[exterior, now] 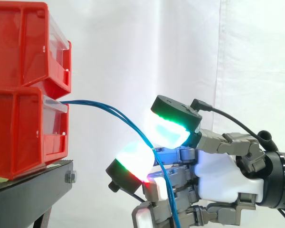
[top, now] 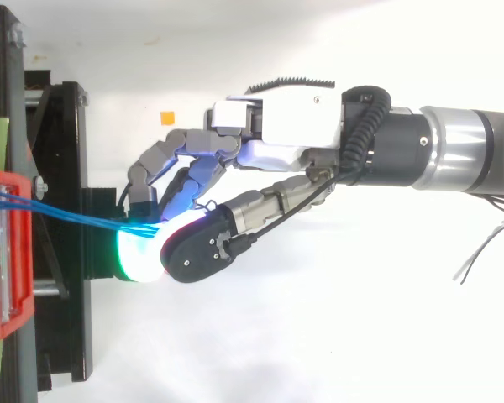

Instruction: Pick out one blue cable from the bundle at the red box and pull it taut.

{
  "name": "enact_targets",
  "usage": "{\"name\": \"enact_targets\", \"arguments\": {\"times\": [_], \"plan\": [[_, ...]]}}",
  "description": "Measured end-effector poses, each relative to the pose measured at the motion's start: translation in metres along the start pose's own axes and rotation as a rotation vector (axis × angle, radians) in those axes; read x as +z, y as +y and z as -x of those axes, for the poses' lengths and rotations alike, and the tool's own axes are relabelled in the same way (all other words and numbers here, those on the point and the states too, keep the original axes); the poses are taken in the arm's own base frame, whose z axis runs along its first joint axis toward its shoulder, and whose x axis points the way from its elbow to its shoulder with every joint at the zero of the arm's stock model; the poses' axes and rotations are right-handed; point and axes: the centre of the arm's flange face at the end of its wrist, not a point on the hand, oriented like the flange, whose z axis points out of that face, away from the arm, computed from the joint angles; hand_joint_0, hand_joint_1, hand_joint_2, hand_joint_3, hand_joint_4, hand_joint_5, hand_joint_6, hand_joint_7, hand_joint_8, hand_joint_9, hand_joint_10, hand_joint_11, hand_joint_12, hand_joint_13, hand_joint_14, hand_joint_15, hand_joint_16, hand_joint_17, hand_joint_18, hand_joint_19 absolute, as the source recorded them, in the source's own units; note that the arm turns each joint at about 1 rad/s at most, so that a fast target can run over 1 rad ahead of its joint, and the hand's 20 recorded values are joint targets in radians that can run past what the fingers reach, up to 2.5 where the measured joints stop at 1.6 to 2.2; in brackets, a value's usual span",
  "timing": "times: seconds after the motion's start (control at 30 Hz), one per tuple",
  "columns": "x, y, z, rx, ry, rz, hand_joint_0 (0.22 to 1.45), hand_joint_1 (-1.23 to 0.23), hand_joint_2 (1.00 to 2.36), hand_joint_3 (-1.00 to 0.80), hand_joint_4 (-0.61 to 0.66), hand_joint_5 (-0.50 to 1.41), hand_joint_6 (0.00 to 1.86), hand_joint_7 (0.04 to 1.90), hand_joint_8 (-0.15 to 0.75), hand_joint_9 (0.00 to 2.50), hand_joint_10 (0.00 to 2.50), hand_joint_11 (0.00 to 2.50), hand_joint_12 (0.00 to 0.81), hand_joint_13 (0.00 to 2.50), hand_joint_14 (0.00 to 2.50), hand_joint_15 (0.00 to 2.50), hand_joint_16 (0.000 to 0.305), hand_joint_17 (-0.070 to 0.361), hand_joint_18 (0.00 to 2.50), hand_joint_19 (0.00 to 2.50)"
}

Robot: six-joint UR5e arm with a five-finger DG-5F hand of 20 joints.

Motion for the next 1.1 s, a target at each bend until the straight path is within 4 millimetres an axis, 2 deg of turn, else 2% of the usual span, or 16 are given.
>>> {"name": "enact_targets", "arguments": {"times": [0.23,0.37,0.53,0.83,1.1], "plan": [[0.001,0.003,0.009,-0.001,-0.003,0.007,0.58,-0.63,1.02,-0.28,0.09,-0.15,0.92,0.99,0.223,0.97,0.03,0.79,0.300,0.87,0.02,0.57,0.044,0.098,0.57,0.62],[0.001,0.005,0.017,-0.004,-0.006,0.005,0.57,-0.62,1.02,-0.36,0.11,-0.16,0.91,0.98,0.223,0.96,0.03,0.79,0.302,0.87,0.02,0.57,0.044,0.099,0.57,0.63],[0.003,0.010,0.023,-0.016,-0.008,-0.006,0.56,-0.48,1.00,-0.47,0.12,-0.16,0.89,0.95,0.223,0.96,0.02,0.78,0.307,0.86,0.02,0.57,0.045,0.101,0.57,0.65],[-0.001,0.036,0.028,-0.073,-0.015,-0.046,0.58,-0.55,1.02,-0.32,0.11,-0.16,0.91,0.99,0.219,0.95,0.03,0.79,0.304,0.88,0.02,0.58,0.044,0.099,0.57,0.65],[-0.005,0.041,0.030,-0.099,-0.017,-0.068,0.58,-0.62,1.03,-0.20,0.07,-0.15,0.93,1.00,0.220,0.98,0.03,0.78,0.298,0.89,0.02,0.58,0.044,0.098,0.59,0.64]]}}
